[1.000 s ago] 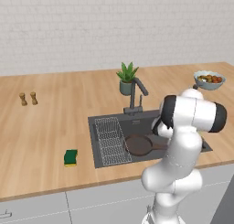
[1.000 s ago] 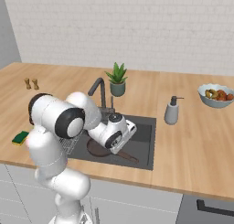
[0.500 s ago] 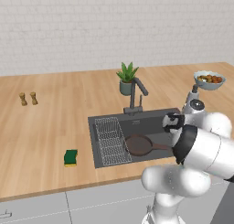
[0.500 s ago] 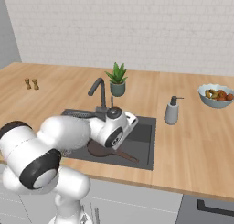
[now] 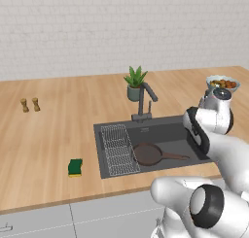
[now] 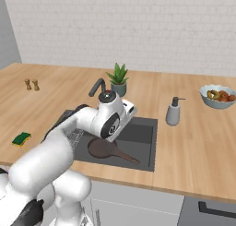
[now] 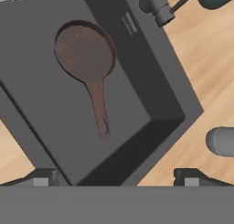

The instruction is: Pick the pan and sponge and place them into the sink. Then turn on the water.

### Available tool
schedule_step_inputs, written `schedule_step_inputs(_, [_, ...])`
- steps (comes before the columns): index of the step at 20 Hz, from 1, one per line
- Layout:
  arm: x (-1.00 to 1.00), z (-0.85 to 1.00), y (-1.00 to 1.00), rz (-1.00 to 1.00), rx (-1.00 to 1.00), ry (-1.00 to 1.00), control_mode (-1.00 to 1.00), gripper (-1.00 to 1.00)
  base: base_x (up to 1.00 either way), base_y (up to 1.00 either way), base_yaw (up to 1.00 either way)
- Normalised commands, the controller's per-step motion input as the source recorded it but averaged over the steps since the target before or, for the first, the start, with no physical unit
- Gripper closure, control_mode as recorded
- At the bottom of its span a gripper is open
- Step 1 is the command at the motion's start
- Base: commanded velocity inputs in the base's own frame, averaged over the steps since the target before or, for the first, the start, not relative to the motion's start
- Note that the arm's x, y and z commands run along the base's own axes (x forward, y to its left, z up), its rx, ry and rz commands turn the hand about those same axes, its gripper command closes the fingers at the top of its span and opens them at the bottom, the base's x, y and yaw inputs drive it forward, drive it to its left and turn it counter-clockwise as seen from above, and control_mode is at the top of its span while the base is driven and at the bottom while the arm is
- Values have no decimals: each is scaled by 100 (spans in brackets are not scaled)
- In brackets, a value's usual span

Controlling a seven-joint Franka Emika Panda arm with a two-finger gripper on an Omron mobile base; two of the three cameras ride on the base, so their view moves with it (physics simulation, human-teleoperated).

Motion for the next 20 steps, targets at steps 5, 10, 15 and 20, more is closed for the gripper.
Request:
schedule_step_inputs(5, [-62, 96, 25, 1, 0, 4, -100, -100, 0, 0, 0])
schedule_step_inputs(10, [-39, 65, 55, 11, 0, 3, -100, -100, 0, 0, 0])
schedule_step_inputs(15, [-19, 47, 74, 8, 0, 4, -100, -100, 0, 0, 0])
schedule_step_inputs(20, [-7, 23, 80, 21, 0, 1, -100, -100, 0, 0, 0])
